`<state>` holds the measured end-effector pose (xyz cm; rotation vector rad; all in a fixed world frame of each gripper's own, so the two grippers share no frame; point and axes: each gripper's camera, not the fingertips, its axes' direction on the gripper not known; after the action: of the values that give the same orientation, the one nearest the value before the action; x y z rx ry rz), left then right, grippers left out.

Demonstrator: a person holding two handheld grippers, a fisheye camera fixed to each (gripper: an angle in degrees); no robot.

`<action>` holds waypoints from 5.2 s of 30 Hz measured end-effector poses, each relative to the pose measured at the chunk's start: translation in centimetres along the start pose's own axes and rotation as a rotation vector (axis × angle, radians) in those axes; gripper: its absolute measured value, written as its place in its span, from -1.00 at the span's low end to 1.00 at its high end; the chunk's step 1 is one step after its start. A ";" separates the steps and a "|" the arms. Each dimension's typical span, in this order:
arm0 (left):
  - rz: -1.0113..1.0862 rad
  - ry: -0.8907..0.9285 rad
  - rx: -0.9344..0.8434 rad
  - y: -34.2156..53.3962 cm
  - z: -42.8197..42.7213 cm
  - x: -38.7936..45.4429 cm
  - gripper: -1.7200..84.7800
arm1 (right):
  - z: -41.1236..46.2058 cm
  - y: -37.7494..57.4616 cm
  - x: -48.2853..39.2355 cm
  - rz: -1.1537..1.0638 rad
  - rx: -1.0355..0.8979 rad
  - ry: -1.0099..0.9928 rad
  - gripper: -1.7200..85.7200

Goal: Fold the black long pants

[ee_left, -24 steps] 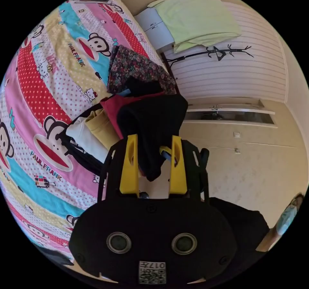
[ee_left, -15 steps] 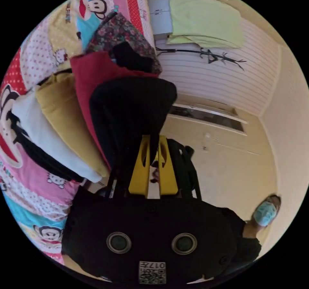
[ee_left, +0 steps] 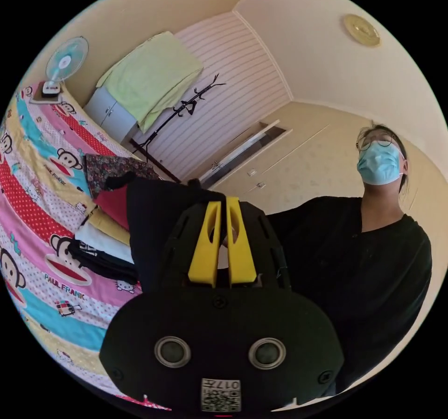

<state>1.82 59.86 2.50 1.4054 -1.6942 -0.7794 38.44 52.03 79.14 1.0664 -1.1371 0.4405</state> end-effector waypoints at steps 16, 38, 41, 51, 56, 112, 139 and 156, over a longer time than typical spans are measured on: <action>-0.036 -0.266 0.321 24.4 -32.7 9.6 -0.97 | 40.4 -7.5 -8.7 -0.480 -0.431 -0.306 -0.94; -1.061 -0.331 0.243 44.2 -32.8 -30.3 -0.69 | 57.8 4.7 8.9 0.732 -0.626 1.063 -0.89; -1.175 -0.174 0.233 43.9 -28.9 -36.0 -0.73 | 59.3 2.6 7.4 0.713 -0.558 1.259 -0.88; -1.111 -0.291 0.383 40.0 -22.2 -30.3 -0.95 | 70.2 -7.6 6.7 0.339 -0.710 1.380 -0.78; -1.219 -0.774 0.264 42.6 -25.6 -27.6 -0.68 | 72.4 -9.6 8.5 0.256 -0.763 1.342 -0.78; -0.430 -0.526 0.475 39.2 -29.3 13.6 -0.80 | 48.6 -7.7 -58.9 -1.462 -0.359 0.479 -0.96; 0.767 -0.282 0.599 35.1 -38.5 49.4 -0.87 | 23.4 5.9 -66.8 -1.403 0.441 0.098 -0.97; 0.001 -1.242 0.686 12.0 -51.9 35.6 -0.75 | 40.6 -35.4 -52.9 -0.719 0.500 1.173 -0.80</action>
<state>37.84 28.65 45.32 1.3954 -3.1335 -1.2810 22.93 11.90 17.04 1.2576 0.4224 0.6399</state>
